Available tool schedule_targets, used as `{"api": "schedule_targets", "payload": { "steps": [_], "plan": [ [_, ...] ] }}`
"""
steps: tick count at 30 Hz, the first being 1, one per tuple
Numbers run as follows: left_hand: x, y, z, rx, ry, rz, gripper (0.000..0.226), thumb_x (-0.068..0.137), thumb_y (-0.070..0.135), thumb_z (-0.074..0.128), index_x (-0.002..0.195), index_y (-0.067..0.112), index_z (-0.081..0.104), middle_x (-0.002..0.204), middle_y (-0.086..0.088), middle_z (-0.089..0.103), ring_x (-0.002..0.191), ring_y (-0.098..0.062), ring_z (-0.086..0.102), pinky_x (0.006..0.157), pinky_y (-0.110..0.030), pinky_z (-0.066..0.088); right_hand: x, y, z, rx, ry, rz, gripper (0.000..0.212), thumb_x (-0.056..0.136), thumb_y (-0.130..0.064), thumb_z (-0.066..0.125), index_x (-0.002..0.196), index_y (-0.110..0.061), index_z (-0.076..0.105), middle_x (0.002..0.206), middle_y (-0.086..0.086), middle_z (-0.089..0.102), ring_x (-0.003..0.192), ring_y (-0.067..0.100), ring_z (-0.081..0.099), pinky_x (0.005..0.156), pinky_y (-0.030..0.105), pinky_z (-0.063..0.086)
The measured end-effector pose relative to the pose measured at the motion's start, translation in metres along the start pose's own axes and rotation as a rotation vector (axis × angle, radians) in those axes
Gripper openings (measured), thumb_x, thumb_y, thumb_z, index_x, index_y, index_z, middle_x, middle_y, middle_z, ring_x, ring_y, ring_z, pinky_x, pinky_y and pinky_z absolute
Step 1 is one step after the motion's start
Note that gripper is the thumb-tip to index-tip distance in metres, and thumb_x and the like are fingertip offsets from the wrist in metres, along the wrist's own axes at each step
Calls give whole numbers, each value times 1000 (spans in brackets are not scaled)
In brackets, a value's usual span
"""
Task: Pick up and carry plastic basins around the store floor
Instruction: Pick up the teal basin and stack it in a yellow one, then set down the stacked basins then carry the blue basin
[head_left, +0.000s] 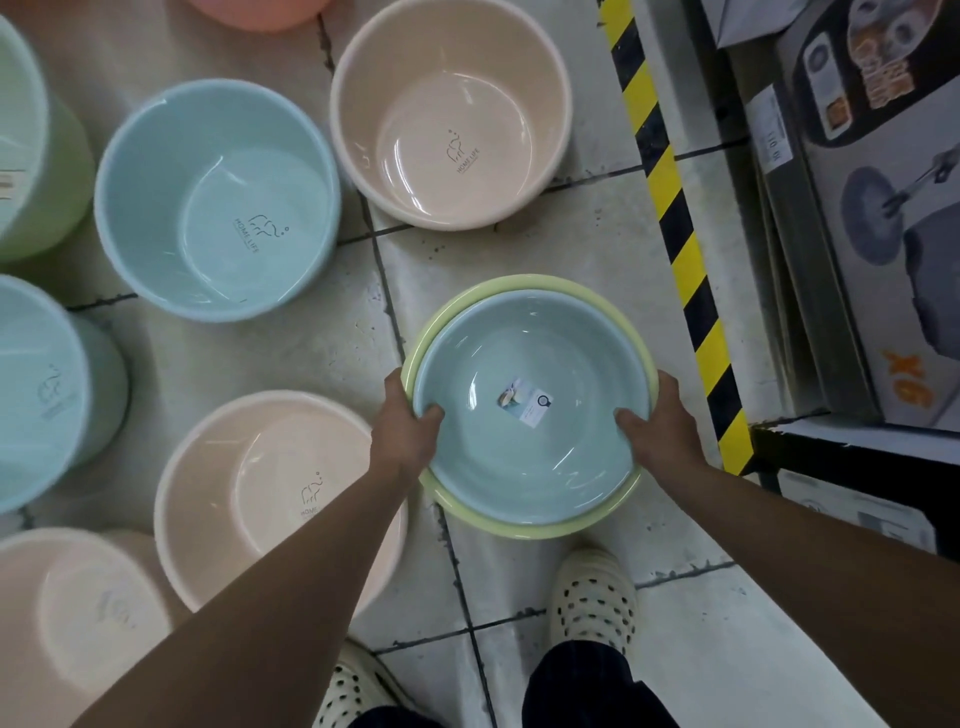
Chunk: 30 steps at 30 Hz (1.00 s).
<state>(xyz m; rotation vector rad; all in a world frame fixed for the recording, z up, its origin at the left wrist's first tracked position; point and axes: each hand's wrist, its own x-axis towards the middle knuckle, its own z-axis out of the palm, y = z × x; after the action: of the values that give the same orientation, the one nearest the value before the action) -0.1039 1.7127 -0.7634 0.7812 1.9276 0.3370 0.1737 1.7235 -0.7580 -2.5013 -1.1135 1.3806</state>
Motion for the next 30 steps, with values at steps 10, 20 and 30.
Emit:
{"api": "schedule_targets", "payload": {
  "steps": [10,20,30],
  "plan": [
    [-80,44,-71,-290,15,25,40,93,31,63,131,21,58,131,-2,61,120,-17,57,105,-34,43,-90,-67,-39,-8,-17,-159,57,92,-34,63,145,-20,45,142,6,53,129,24,51,104,42,45],
    [-271,32,-240,-557,197,-119,15,92,16,64,91,31,68,96,0,74,99,-24,70,90,-43,56,-306,-184,-48,0,-266,-399,33,91,-31,67,123,-27,63,117,-10,66,112,5,60,90,24,46],
    [-437,-78,-331,-865,492,-464,10,95,16,61,102,10,65,97,-9,71,92,-24,68,86,-42,54,-463,-204,32,-603,-652,-647,39,91,-35,65,129,-25,58,111,-9,63,104,7,59,88,21,40]
  ]
}}
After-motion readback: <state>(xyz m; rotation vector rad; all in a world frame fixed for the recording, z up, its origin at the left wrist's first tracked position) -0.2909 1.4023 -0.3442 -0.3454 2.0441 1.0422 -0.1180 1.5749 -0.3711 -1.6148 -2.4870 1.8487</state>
